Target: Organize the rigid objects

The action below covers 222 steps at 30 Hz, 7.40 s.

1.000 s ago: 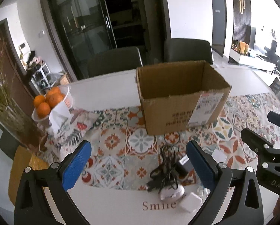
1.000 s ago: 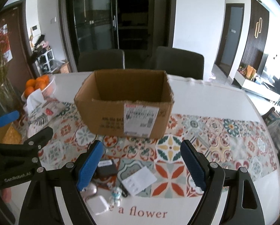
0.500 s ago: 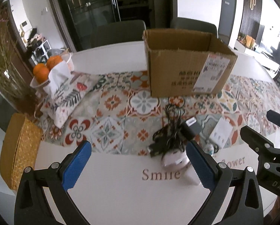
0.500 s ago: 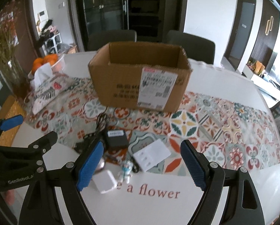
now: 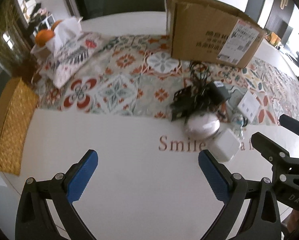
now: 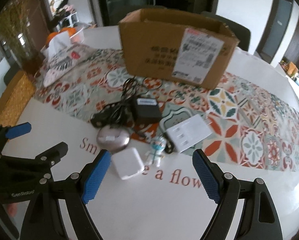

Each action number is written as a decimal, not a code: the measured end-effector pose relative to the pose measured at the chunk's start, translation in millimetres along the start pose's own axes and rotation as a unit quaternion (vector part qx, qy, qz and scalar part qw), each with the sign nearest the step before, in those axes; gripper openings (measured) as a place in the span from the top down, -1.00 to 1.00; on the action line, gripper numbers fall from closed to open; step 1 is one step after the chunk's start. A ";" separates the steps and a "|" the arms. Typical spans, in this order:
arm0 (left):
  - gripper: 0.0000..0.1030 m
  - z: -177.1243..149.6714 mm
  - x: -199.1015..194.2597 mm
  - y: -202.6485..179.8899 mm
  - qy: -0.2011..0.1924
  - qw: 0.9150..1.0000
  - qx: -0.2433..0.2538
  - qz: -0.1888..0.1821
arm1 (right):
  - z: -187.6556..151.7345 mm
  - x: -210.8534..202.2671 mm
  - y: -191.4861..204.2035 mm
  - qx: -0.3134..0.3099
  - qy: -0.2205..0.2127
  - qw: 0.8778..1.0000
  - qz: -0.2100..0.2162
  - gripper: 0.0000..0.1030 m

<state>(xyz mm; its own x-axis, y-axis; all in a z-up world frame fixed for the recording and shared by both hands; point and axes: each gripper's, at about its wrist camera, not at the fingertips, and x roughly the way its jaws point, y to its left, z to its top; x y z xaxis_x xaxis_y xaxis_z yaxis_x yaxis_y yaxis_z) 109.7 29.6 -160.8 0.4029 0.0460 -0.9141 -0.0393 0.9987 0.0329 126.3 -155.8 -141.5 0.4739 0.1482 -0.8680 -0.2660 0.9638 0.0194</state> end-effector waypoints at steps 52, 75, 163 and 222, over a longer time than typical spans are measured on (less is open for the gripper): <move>-0.88 -18.2 24.2 12.7 0.041 0.998 -0.039 -0.004 | -16.1 58.5 21.7 -0.016 0.052 0.995 0.084 0.08; -0.83 24.3 39.6 -64.8 0.012 0.997 0.037 -0.069 | -16.8 31.6 -60.5 0.074 0.028 0.997 0.003 0.08; -0.24 97.2 -82.6 -61.1 -0.181 0.976 0.072 -0.100 | 51.6 -70.4 -61.7 0.090 -0.120 0.989 0.008 0.08; -0.24 276.3 -31.1 -83.0 -0.153 0.978 0.103 -0.096 | 217.0 2.1 -124.6 0.088 -0.107 0.990 0.016 0.08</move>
<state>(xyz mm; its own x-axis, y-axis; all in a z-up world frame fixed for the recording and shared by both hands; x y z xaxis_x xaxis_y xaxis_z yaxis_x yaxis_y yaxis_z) 353.1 -48.5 -23.5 0.6406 -0.1698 -0.7489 0.2360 0.9716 -0.0184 342.6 -227.5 -38.1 0.6397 0.2053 -0.7407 -0.1422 0.9787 0.1484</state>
